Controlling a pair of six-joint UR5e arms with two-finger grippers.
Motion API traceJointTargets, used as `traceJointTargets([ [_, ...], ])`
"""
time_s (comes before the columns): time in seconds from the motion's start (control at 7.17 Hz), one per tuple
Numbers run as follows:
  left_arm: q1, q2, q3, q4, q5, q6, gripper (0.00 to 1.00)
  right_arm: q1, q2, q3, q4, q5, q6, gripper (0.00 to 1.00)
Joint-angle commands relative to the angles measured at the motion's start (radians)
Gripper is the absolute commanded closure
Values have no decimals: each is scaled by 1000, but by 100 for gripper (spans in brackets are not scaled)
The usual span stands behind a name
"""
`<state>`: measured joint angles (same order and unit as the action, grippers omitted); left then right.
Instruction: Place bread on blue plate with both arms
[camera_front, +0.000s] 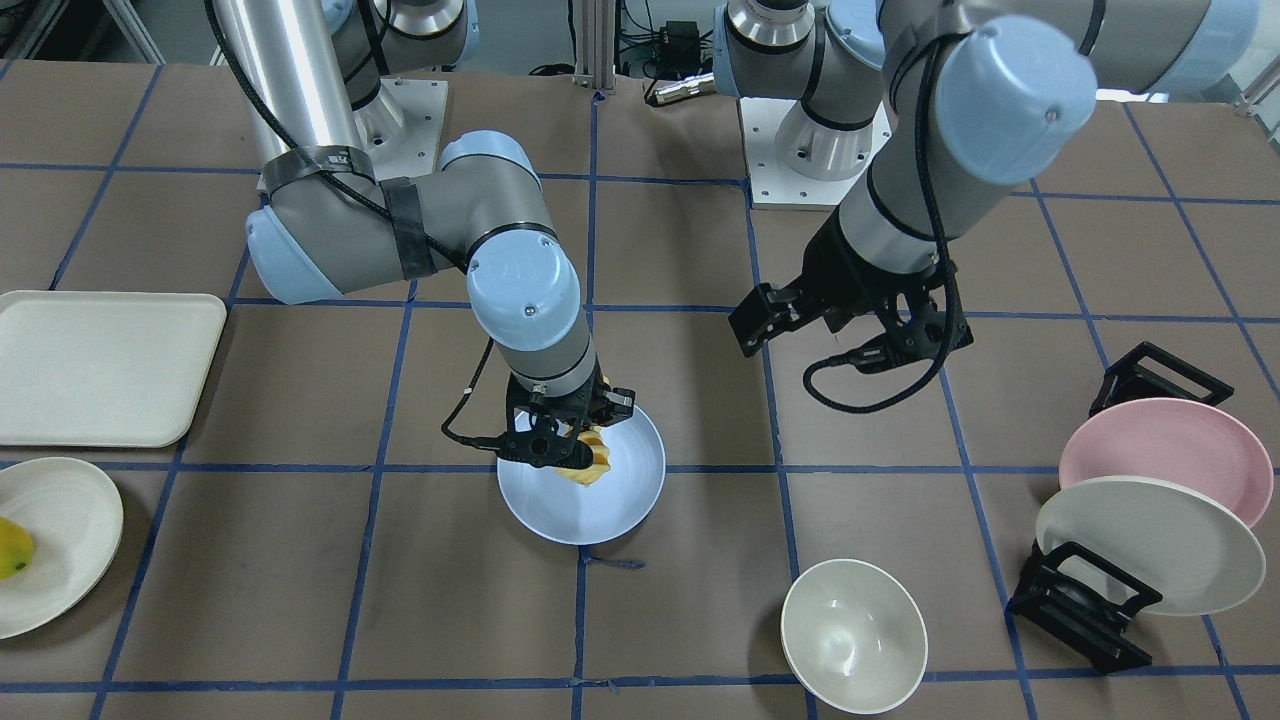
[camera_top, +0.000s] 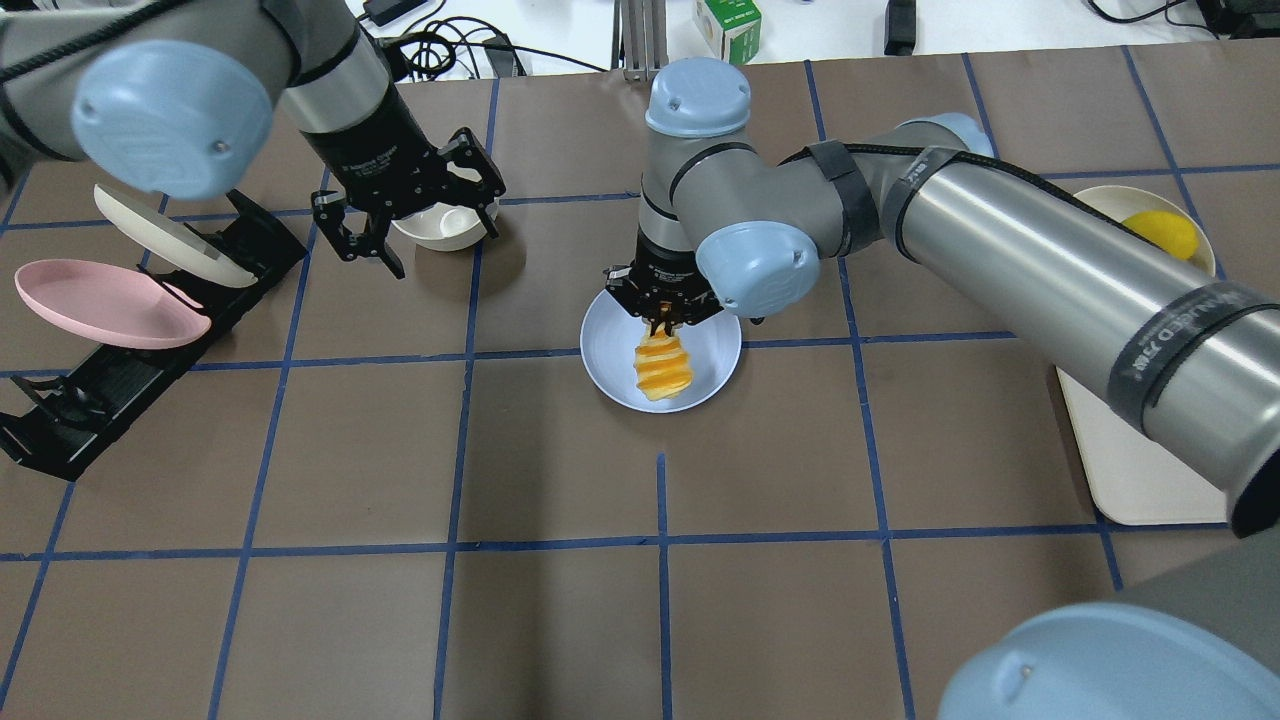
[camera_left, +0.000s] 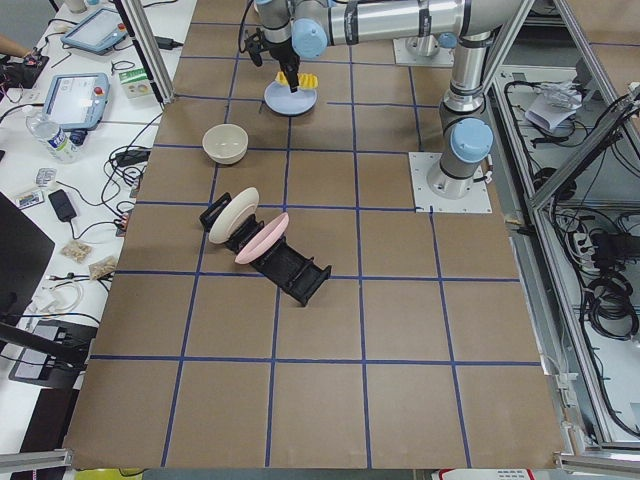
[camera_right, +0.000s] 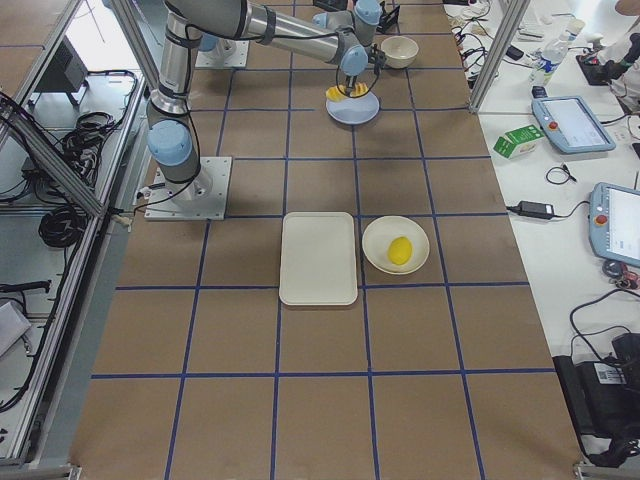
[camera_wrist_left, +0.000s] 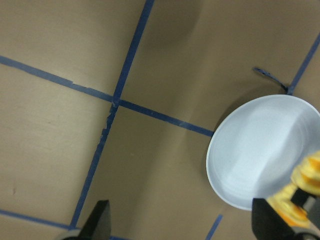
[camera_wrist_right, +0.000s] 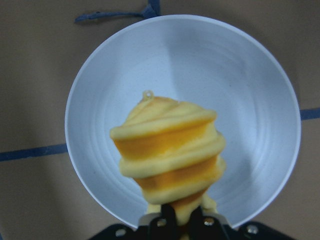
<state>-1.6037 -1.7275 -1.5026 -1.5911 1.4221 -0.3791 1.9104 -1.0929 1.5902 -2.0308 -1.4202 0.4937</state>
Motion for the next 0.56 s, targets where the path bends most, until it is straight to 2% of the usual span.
traceJointTargets([
  [0.0, -2, 77, 15, -101, 3, 11, 0, 12, 42, 2, -87, 0, 11, 88],
  [0.14, -5, 89, 9, -101, 3, 14, 0, 12, 53, 4, -86, 0, 8, 86],
  [0.28, -12, 98, 8, -99, 12, 22, 0, 12, 53, 14, -85, -6, 17, 57],
  [0.42, -13, 111, 8, -98, 99, 44, 0, 12, 53, 39, -89, -9, 17, 29],
])
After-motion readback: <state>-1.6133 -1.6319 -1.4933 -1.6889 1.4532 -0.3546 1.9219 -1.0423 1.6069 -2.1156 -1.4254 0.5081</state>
